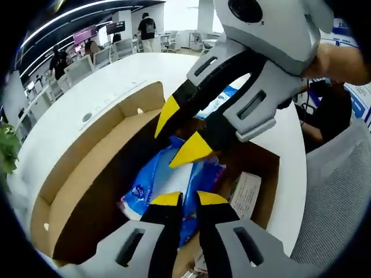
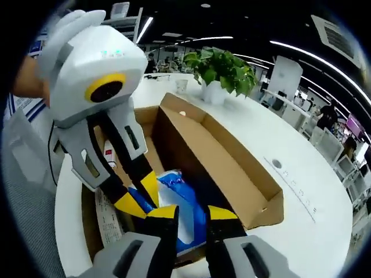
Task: Operate the shoe box by opening the lid, removing the specified soft item, and placing it in the target area until the item is outside and the box remains undamaged.
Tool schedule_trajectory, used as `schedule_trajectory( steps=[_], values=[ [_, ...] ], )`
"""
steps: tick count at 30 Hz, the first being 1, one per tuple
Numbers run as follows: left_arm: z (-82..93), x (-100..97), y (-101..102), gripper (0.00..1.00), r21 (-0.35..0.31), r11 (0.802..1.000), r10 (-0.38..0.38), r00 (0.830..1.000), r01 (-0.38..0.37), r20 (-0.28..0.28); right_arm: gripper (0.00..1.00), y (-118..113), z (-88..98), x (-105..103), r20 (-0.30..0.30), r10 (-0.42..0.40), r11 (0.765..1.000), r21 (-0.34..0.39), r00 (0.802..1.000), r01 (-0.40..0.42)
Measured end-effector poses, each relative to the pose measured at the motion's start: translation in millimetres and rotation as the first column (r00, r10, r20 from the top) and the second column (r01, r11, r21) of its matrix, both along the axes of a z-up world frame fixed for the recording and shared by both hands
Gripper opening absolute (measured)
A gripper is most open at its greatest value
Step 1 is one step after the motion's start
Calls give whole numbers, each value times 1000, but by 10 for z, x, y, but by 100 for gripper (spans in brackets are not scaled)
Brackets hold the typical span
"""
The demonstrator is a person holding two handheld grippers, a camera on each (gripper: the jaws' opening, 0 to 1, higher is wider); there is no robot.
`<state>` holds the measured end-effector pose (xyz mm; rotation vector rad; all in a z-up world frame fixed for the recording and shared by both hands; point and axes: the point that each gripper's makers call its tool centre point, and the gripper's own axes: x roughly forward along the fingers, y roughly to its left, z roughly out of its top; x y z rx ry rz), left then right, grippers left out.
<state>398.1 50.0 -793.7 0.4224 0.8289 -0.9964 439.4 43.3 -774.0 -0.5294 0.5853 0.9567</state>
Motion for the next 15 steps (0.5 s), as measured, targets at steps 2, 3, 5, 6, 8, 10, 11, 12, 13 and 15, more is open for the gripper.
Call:
schedule_trajectory(
  steps=[2, 3, 5, 6, 8, 10, 11, 12, 13, 15],
  values=[
    [-2, -16, 10, 0, 0, 1000, 10, 1000, -10, -17, 2, -12, -20, 20, -1, -8, 1000, -11, 1000, 8],
    [5, -15, 18, 0, -9, 999, 31, 999, -31, -29, 0, -22, -15, 28, -3, -19, 1000, -8, 1000, 19],
    [21, -7, 33, 0, -18, 999, 40, 999, -40, -28, 0, -26, -12, 42, -4, -25, 1000, -2, 1000, 25],
    [28, -10, 40, 0, -23, 999, 42, 999, -43, -25, 0, -23, -6, 35, -4, -25, 1000, 1, 1000, 25],
    [30, -11, 46, 0, -23, 999, 41, 999, -41, -19, 0, -16, 4, 29, 2, -20, 1000, -1, 1000, 20],
    [59, -11, 52, 0, -24, 999, 40, 999, -40, -8, 0, -7, 13, 20, 2, -19, 1000, 1, 1000, 19],
    [71, -16, 54, 0, -25, 999, 42, 999, -42, -10, 0, -2, 26, 21, 6, -20, 1000, 3, 1000, 20],
    [98, -24, 52, 0, -32, 999, 44, 999, -44, -7, 0, 3, 41, 24, 7, -25, 1000, 10, 1000, 25],
    [117, -22, 49, 0, -38, 998, 44, 999, -44, 1, 0, 9, 57, 25, 6, -29, 999, 16, 1000, 29],
    [165, -28, 58, 0, -38, 998, 44, 999, -44, 10, 0, 20, 104, 18, 10, -34, 999, 26, 999, 34]
  ],
)
